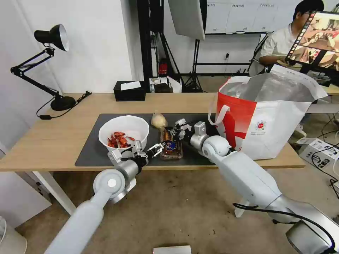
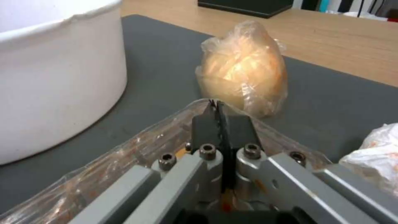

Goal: Pick up the trash from the table and place it into the takeout bag.

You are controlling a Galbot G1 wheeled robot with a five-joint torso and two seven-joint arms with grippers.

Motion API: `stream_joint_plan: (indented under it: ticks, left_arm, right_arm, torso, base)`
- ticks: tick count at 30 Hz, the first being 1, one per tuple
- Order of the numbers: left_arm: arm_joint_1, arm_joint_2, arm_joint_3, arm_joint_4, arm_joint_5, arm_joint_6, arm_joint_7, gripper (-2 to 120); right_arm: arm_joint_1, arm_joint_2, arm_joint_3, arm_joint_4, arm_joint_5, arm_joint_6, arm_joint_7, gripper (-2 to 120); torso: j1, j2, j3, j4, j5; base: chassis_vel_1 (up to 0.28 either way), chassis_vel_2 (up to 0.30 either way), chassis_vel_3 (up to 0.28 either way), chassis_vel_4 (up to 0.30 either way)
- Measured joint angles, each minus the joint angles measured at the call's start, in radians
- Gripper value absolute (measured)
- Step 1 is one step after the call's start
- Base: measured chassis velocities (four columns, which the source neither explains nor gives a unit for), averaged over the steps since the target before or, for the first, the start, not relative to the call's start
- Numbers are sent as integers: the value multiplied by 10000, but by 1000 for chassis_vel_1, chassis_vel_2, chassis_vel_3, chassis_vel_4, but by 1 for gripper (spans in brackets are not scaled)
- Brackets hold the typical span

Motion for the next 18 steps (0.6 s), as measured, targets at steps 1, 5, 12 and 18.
stream_joint_plan:
  ticks: [1,5,12,18]
  left_arm:
    - [-1,-11,3,1,0,1,-2,100]
    - [-2,-43,40,-7,4,8,-23,100]
    - [-2,-58,74,-113,-41,57,-55,100]
    - [-22,-64,107,-204,-78,197,-283,100]
  right_arm:
    - [0,-1,-4,0,0,0,0,0]
    - [1,-22,-9,-1,-1,0,0,0]
    - [4,-69,-11,36,-1,-1,-1,0]
    - [-37,-93,0,123,-1,-2,-1,0]
  torso:
    - [0,0,0,0,0]
    - [0,0,0,0,0]
    - [0,0,0,0,0]
    - [0,0,0,0,0]
  base:
    - [0,0,0,0]
    - [0,0,0,0]
    - [0,0,0,0]
    - [0,0,0,0]
